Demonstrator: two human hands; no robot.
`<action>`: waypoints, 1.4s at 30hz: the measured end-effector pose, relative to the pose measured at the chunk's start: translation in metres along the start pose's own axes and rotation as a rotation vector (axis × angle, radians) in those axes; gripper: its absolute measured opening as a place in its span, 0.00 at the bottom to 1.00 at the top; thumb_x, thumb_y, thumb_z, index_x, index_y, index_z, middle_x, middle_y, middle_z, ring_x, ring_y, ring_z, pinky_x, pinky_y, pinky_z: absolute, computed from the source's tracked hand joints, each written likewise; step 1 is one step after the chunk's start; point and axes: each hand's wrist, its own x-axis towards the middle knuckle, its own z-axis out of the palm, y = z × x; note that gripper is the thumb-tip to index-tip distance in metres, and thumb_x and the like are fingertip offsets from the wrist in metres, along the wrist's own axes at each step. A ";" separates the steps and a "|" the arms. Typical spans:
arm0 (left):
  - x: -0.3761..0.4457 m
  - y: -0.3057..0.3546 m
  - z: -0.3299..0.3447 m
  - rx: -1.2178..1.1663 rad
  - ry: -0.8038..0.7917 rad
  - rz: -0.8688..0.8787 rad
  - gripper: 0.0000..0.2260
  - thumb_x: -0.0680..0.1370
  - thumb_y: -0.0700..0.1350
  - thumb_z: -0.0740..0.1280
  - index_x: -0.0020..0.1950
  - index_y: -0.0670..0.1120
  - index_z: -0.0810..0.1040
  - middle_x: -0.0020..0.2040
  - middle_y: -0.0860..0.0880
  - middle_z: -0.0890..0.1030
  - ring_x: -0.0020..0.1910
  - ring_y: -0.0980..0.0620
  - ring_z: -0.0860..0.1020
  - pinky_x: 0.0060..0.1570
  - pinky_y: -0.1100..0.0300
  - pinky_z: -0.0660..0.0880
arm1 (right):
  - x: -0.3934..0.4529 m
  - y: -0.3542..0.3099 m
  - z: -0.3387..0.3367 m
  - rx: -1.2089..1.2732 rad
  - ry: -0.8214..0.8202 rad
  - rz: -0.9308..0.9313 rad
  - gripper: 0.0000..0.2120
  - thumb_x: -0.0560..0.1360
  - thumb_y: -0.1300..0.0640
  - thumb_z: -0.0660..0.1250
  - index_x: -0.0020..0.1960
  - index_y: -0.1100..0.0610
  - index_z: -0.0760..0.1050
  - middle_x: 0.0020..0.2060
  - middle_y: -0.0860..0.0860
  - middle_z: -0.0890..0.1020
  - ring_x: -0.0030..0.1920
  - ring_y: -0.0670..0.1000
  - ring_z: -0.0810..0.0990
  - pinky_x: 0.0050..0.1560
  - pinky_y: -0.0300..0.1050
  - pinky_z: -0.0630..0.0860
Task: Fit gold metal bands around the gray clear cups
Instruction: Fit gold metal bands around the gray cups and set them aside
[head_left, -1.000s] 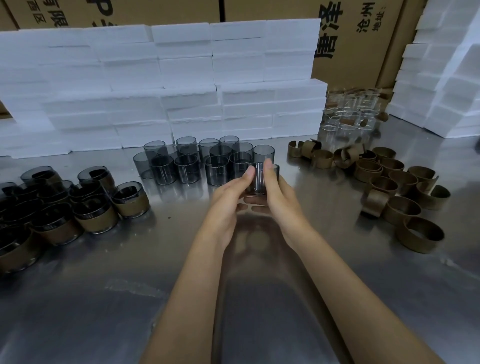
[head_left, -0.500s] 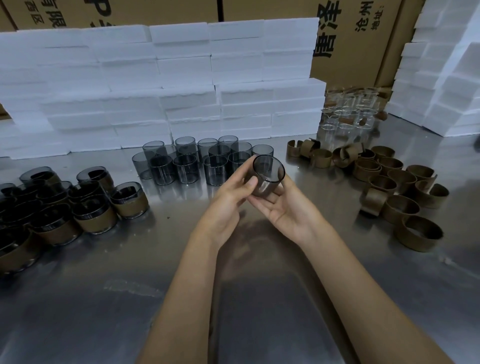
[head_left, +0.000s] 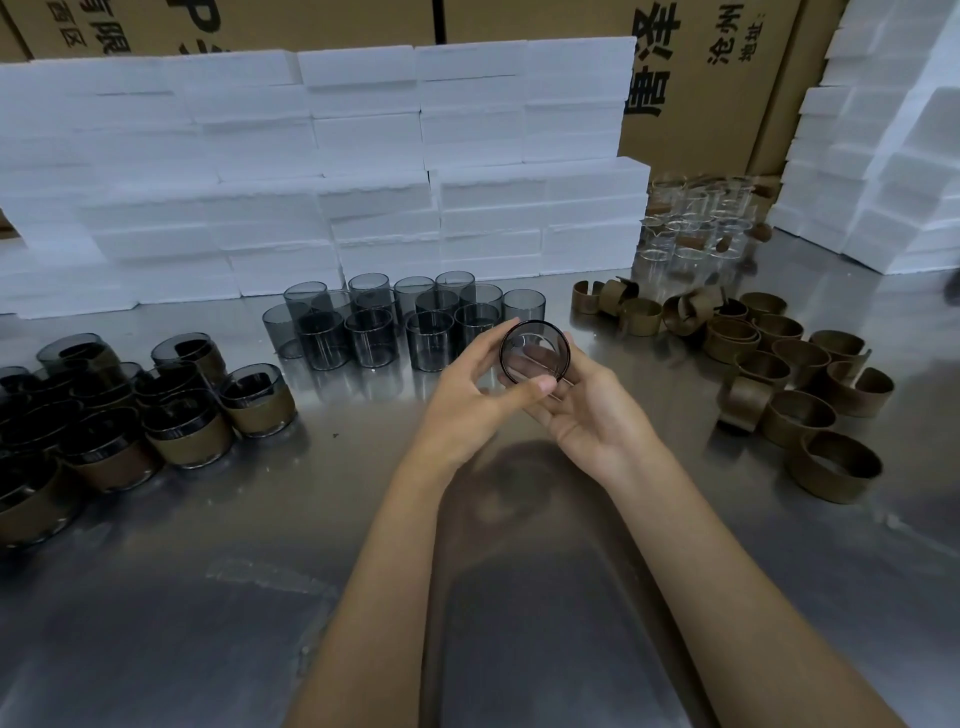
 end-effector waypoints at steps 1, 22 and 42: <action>0.000 0.000 0.002 0.005 0.020 0.018 0.28 0.71 0.41 0.80 0.69 0.52 0.77 0.62 0.59 0.83 0.65 0.65 0.76 0.64 0.68 0.72 | 0.000 0.000 0.001 -0.004 0.000 -0.001 0.16 0.84 0.49 0.61 0.57 0.61 0.81 0.49 0.59 0.87 0.55 0.57 0.85 0.51 0.46 0.84; 0.004 0.004 0.017 -0.069 0.232 -0.132 0.14 0.86 0.47 0.59 0.66 0.51 0.81 0.47 0.63 0.86 0.52 0.68 0.81 0.52 0.75 0.74 | 0.002 0.006 0.003 -0.039 0.034 0.000 0.16 0.84 0.52 0.62 0.64 0.63 0.77 0.48 0.62 0.86 0.49 0.57 0.86 0.54 0.52 0.83; 0.000 -0.007 0.029 0.115 0.137 0.069 0.41 0.75 0.48 0.74 0.83 0.58 0.56 0.55 0.76 0.78 0.58 0.74 0.76 0.56 0.78 0.70 | 0.001 0.004 -0.004 -0.037 0.009 0.020 0.16 0.84 0.50 0.61 0.46 0.59 0.79 0.32 0.52 0.85 0.33 0.48 0.86 0.34 0.41 0.82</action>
